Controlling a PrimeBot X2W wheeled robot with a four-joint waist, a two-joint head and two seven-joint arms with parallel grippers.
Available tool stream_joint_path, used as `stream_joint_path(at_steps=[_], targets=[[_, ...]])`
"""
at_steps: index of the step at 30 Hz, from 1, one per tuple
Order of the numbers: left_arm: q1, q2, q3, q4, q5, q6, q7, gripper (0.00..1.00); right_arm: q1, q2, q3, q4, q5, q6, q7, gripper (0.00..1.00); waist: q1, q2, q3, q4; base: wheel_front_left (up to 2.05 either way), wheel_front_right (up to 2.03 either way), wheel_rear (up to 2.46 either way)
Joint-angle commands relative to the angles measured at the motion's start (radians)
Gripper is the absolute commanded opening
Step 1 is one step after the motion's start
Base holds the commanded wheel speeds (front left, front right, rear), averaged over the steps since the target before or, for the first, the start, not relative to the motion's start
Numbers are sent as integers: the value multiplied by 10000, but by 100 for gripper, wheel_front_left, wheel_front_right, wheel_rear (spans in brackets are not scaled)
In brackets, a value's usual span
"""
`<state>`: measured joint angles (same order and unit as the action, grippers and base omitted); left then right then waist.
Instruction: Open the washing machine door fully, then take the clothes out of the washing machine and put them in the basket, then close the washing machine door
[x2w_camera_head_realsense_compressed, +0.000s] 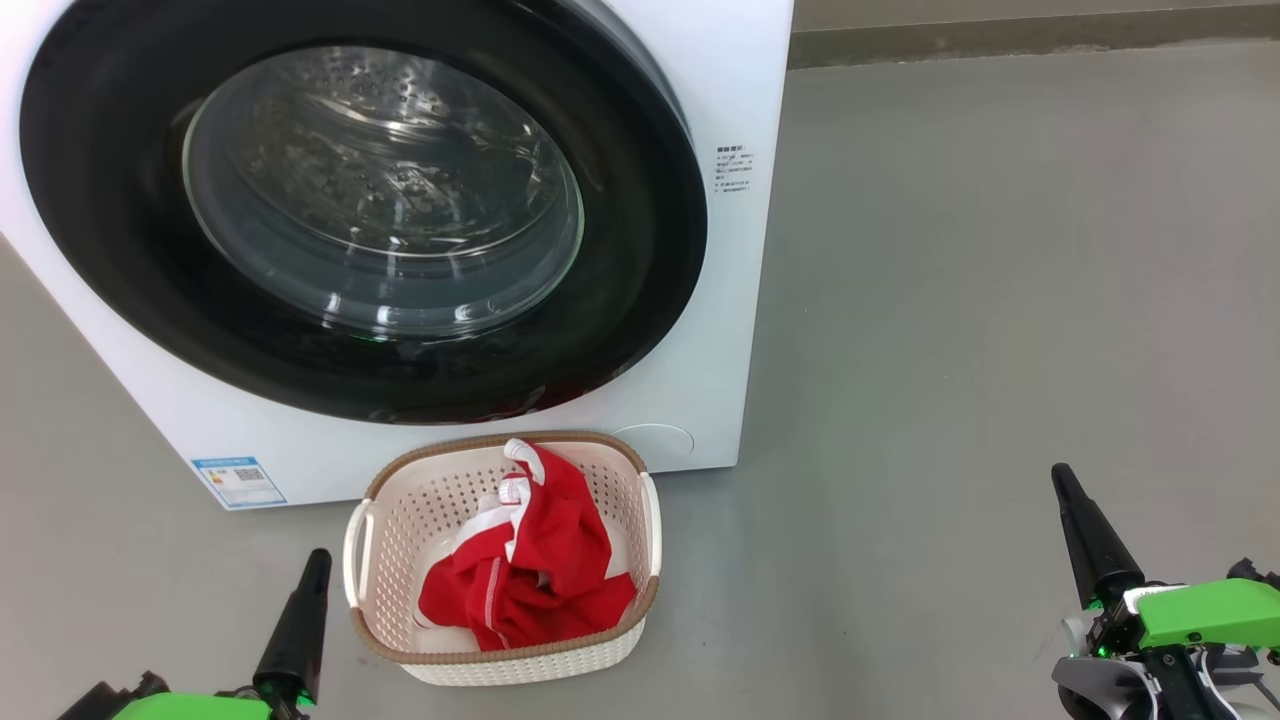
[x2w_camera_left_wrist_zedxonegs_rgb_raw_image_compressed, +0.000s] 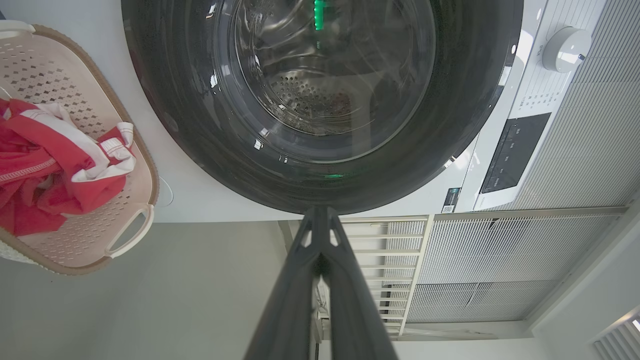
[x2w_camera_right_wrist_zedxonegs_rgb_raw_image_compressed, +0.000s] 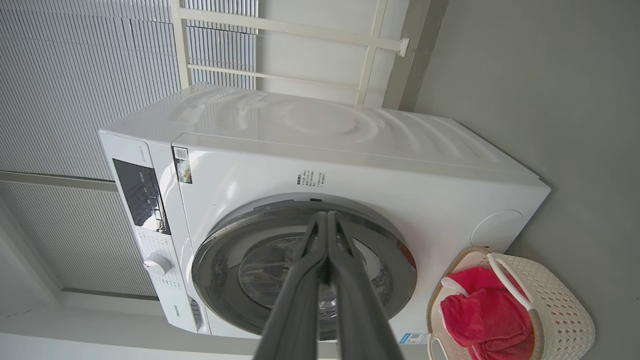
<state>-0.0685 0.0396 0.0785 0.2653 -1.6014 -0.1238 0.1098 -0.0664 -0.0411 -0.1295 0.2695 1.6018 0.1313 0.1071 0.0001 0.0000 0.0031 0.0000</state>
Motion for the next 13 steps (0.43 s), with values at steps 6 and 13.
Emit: stream_joint_path(at_steps=[6, 13], targets=[[-395, 106, 352, -203, -73, -69, 34, 0, -415, -91, 158, -248, 69, -6, 61, 0, -1, 0, 0, 0, 0, 0, 0], [-395, 106, 352, -203, -73, -69, 34, 0, -415, -91, 158, -248, 69, -6, 61, 0, -1, 0, 0, 0, 0, 0, 0]])
